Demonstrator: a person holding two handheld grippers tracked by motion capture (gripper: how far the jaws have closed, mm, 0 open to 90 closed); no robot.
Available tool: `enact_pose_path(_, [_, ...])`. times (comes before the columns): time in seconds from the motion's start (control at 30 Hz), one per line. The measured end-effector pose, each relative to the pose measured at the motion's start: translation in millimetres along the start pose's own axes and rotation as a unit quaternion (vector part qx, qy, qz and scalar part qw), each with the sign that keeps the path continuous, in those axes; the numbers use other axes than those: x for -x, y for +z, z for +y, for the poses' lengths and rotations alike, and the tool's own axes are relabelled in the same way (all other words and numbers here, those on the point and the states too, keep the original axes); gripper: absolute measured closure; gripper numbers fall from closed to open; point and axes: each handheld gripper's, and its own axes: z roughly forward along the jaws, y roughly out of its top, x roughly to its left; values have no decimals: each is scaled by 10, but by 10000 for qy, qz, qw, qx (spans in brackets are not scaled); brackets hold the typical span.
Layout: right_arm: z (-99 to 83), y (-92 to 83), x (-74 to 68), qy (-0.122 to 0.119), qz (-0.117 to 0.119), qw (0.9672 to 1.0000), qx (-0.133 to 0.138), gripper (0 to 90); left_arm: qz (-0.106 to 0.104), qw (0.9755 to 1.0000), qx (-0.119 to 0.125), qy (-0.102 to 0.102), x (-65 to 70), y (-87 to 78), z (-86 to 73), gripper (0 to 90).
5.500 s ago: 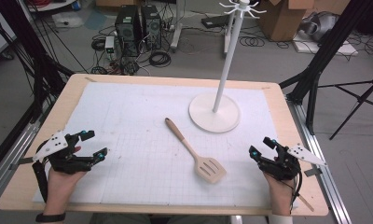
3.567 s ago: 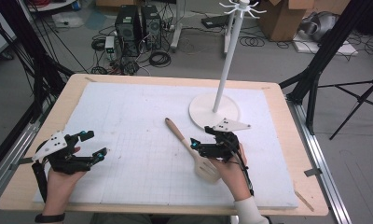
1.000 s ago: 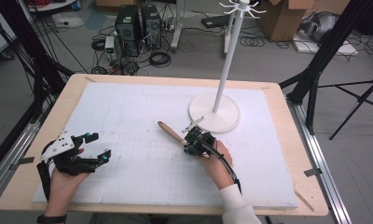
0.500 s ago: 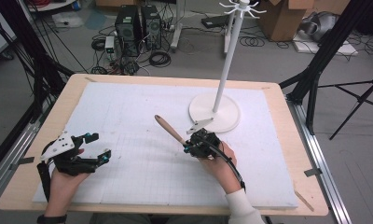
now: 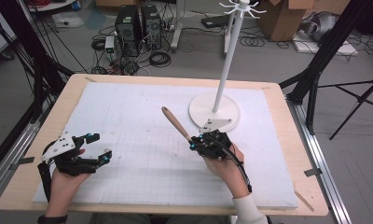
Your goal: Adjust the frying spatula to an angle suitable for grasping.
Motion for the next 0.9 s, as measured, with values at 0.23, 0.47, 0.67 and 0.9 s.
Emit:
enact_pose_path(0.23, [-63,-296,-10,83,-186,9978,639,774,-39,10000,88,-1,42,8,22,147])
enact_pose_path(0.47, [-149,-522,-46,169,-439,9907,1274,773,-75,9999,100,39,57,16,36,149])
enact_pose_path(0.67, [-281,-728,-63,308,-718,9796,1849,773,-66,9999,113,-5,50,26,18,150])
enact_pose_path(0.9, [-374,-852,-38,391,-806,9729,2130,773,-65,9999,109,35,81,30,29,150])
